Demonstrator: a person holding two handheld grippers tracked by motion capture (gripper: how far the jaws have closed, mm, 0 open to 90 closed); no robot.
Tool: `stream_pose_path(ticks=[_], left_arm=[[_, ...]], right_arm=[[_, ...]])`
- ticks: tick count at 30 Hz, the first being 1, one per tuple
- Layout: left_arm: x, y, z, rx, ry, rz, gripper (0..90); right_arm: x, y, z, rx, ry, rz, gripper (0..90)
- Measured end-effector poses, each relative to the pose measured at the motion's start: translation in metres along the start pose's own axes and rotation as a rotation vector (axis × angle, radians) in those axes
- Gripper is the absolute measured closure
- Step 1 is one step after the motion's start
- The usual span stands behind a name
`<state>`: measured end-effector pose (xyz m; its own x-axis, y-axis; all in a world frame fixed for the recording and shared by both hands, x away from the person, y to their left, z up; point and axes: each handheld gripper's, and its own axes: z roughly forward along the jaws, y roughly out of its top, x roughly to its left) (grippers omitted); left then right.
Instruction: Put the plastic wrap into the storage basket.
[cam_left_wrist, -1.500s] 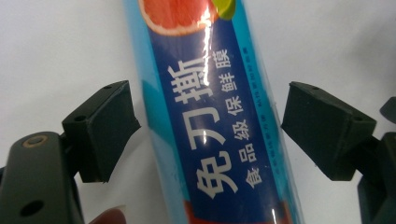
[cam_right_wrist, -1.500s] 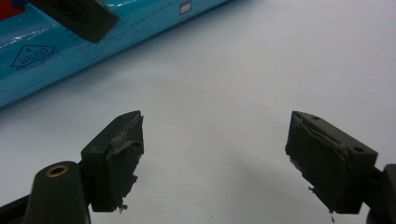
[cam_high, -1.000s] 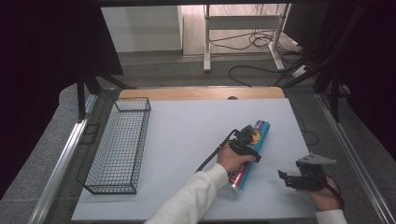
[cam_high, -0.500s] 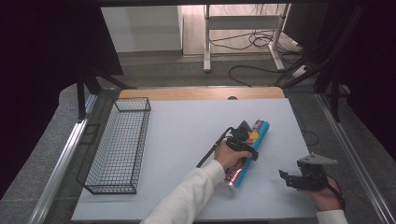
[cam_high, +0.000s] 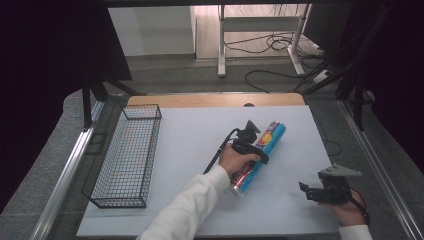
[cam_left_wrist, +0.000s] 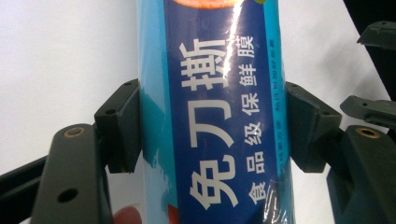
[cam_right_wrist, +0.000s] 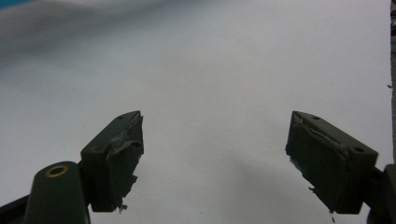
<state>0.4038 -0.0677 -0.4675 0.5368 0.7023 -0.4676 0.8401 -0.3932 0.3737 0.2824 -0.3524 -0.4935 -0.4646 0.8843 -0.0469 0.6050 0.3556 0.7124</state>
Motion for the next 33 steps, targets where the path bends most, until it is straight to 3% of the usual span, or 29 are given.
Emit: stream_pose_path(ticks=[11,33], left_arm=[[0.018,-0.005,-0.027,-0.023,0.046,-0.008,31.2],[0.06,-0.025,-0.084,-0.116,0.054,-0.062,31.3]], right_arm=[[0.0,0.0,0.0,-0.005,-0.004,0.004,19.3],[0.002,0.002,-0.002,-0.024,-0.002,0.002,19.4]])
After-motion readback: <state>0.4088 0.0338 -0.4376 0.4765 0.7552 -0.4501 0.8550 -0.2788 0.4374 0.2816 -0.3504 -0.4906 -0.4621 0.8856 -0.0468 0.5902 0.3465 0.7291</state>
